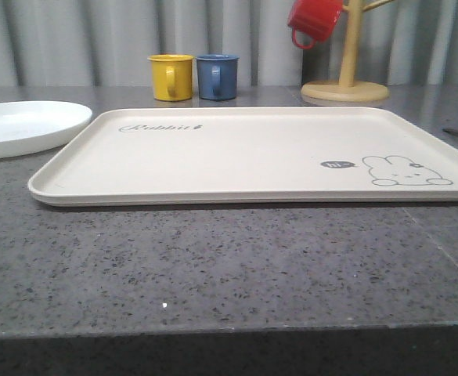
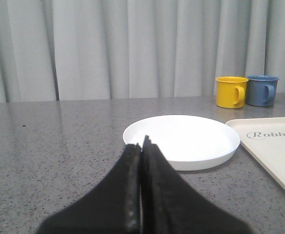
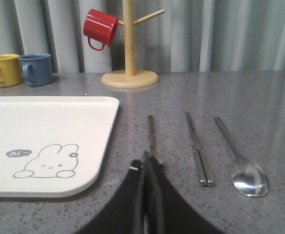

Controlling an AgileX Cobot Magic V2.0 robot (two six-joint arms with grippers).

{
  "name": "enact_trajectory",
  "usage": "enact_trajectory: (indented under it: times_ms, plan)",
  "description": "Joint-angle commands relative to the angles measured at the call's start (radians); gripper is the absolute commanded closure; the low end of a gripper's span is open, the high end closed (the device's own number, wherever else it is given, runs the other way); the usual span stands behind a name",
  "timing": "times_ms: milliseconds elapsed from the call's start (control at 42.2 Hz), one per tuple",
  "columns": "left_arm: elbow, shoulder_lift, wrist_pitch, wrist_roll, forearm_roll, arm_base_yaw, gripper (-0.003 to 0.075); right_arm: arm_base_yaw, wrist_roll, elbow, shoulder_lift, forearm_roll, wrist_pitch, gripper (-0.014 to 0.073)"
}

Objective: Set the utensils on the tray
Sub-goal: 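Move the left gripper down toward the white plate's rim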

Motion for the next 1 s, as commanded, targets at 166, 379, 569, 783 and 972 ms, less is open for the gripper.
enact_trajectory:
  times_ms: [166, 379, 569, 783, 972]
  plan:
    - [0.014, -0.02, -0.083, 0.001, -0.003, -0.007, 0.0741, -0.006, -0.001, -0.001, -0.014, -0.012, -0.09, 0.0659]
    - [0.014, -0.02, -0.083, 0.001, -0.003, -0.007, 0.0741, -0.006, -0.001, -0.001, -0.014, -0.012, -0.09, 0.0659]
    - [0.014, -0.02, -0.083, 0.001, -0.003, -0.007, 0.0741, -0.006, -0.001, -0.001, -0.014, -0.012, -0.09, 0.0659]
    - [0.014, -0.02, -0.132, 0.001, -0.003, -0.007, 0.0741, -0.006, -0.001, -0.001, -0.014, -0.012, -0.117, 0.0659]
    - [-0.065, -0.02, -0.143, 0.001, -0.003, -0.007, 0.0741, -0.006, -0.001, -0.102, -0.014, -0.012, -0.061, 0.0659]
